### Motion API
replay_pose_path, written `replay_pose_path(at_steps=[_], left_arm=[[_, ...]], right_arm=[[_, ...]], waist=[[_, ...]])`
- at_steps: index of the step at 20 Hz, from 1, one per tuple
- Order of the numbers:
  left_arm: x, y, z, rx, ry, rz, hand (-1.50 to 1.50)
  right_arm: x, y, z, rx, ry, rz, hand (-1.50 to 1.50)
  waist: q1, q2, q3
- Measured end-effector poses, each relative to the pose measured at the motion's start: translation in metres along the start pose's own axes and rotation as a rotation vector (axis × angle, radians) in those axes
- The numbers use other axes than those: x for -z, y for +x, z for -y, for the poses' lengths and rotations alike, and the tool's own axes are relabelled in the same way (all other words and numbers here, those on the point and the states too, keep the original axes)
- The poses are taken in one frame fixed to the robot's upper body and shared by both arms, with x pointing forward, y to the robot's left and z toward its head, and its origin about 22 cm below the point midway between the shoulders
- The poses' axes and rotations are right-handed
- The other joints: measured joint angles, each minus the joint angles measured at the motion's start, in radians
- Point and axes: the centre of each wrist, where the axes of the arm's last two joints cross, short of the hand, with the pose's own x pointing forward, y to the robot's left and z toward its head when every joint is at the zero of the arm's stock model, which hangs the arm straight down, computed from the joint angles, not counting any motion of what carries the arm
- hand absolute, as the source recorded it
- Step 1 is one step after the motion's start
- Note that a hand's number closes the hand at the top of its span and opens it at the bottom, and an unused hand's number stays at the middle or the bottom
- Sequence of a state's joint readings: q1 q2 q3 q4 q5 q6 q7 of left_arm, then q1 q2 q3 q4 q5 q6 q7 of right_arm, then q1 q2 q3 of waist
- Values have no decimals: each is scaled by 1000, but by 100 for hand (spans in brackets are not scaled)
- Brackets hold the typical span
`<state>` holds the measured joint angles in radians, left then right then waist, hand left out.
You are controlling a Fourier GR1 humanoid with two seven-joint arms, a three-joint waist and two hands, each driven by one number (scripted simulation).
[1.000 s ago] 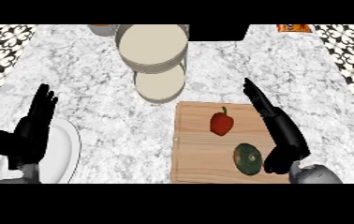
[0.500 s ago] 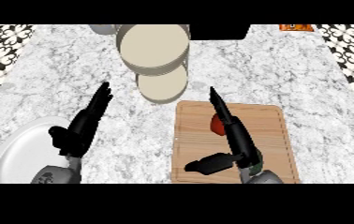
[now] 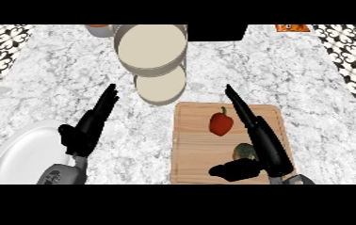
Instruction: Pick the squash from the cutting board and place it in the tiered basket
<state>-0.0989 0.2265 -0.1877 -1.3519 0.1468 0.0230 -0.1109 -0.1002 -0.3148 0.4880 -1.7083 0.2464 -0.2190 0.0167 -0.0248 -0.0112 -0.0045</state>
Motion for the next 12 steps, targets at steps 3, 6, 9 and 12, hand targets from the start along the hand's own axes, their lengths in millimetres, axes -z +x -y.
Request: replay_pose_path(at_steps=[3,6,9,12], left_arm=[[1,1,-2,0,1,-4,0],[-2,-2,-4,-1,7,-13,0],[-1,0,-4,-4,10,-9,0],[-2,0,-1,-6,1,0,0]], right_arm=[[-4,2,27,-241,97,-80,-150],[-11,12,44,-465,210,-164,-150],[-18,33,53,-634,313,-237,-150],[-28,64,52,-732,387,-302,-150]], waist=[[-7,-4,-4],[-10,-8,-6],[-9,-8,-5],[-5,-5,-3]])
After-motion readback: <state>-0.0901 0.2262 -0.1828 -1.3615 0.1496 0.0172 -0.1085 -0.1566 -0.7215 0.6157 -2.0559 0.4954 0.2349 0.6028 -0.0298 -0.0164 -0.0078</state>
